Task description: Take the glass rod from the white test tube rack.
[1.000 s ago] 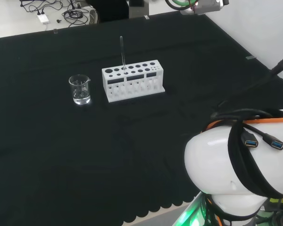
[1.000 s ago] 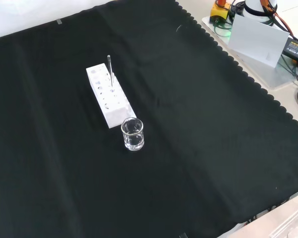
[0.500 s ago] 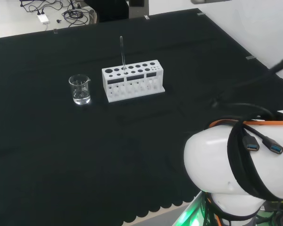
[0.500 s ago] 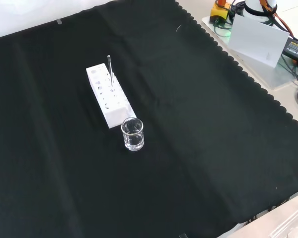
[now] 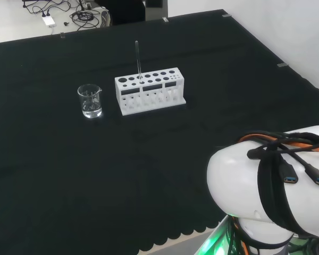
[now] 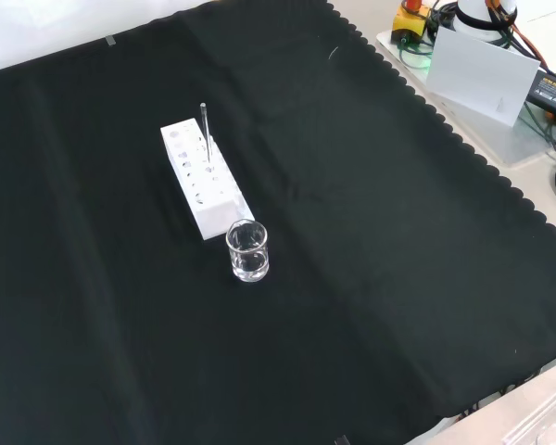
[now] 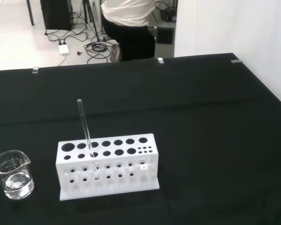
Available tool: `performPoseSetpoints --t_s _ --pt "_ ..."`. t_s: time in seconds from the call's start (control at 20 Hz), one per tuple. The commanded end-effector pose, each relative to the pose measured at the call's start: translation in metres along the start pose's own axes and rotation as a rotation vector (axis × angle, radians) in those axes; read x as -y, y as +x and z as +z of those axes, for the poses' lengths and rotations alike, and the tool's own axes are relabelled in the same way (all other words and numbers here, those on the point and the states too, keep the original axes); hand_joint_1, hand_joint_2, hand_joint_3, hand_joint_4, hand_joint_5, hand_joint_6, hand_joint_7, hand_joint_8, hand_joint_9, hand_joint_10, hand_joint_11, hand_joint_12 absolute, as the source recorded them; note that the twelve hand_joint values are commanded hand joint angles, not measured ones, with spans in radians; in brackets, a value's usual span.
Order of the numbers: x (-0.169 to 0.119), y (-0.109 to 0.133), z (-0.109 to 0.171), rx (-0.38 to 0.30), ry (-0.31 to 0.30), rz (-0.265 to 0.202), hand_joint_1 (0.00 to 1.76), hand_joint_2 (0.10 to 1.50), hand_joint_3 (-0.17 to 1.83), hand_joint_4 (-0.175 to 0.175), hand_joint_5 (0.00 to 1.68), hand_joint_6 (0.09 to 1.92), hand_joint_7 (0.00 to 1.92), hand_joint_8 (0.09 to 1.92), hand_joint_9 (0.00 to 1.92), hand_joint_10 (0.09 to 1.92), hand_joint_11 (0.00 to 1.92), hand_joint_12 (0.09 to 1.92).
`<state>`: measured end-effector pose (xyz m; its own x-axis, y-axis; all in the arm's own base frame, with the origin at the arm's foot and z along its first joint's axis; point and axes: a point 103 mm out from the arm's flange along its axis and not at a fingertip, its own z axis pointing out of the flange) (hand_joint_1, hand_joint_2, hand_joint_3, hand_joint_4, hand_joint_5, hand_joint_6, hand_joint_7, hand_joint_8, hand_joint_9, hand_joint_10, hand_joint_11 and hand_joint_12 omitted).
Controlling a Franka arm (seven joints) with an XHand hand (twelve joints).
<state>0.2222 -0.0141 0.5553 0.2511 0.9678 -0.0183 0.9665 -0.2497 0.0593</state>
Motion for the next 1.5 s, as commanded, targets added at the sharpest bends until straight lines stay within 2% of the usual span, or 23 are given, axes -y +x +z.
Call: performPoseSetpoints --t_s 0.05,0.15,0.3,0.7,1.05,1.2,1.25,1.4,1.5 --pt "0.003 0.000 -0.003 -0.026 -0.008 -0.004 0.86 1.11 -0.17 -0.175 0.20 0.09 0.02 0.89 0.20 0.87 0.23 1.40" --pt "0.004 0.004 -0.005 -0.041 -0.007 -0.021 0.85 1.11 -0.17 -0.175 0.20 0.09 0.03 0.89 0.21 0.87 0.25 1.39" --pt "-0.003 0.016 -0.005 -0.022 0.000 -0.065 0.85 1.12 -0.17 -0.175 0.21 0.09 0.04 0.89 0.22 0.86 0.27 1.38" --pt "-0.049 0.045 0.011 -0.027 0.036 -0.126 0.84 1.12 -0.17 -0.175 0.22 0.09 0.06 0.88 0.26 0.84 0.34 1.36" --pt "-0.082 0.061 0.019 -0.041 0.057 -0.148 0.83 1.12 -0.17 -0.175 0.25 0.09 0.12 0.87 0.31 0.83 0.35 1.35" --pt "-0.083 0.062 0.020 -0.030 0.081 -0.164 0.83 1.11 -0.17 -0.175 0.27 0.09 0.14 0.87 0.32 0.83 0.34 1.34" --pt "-0.095 0.069 0.022 -0.009 0.078 -0.159 0.83 1.11 -0.17 -0.175 0.27 0.09 0.14 0.87 0.32 0.83 0.34 1.34" --pt "-0.100 0.076 0.022 -0.002 0.086 -0.166 0.82 1.11 -0.17 -0.175 0.27 0.09 0.15 0.87 0.32 0.82 0.34 1.34" --pt "-0.113 0.077 0.028 -0.009 0.098 -0.138 0.82 1.11 -0.17 -0.175 0.27 0.09 0.15 0.87 0.32 0.82 0.33 1.34"
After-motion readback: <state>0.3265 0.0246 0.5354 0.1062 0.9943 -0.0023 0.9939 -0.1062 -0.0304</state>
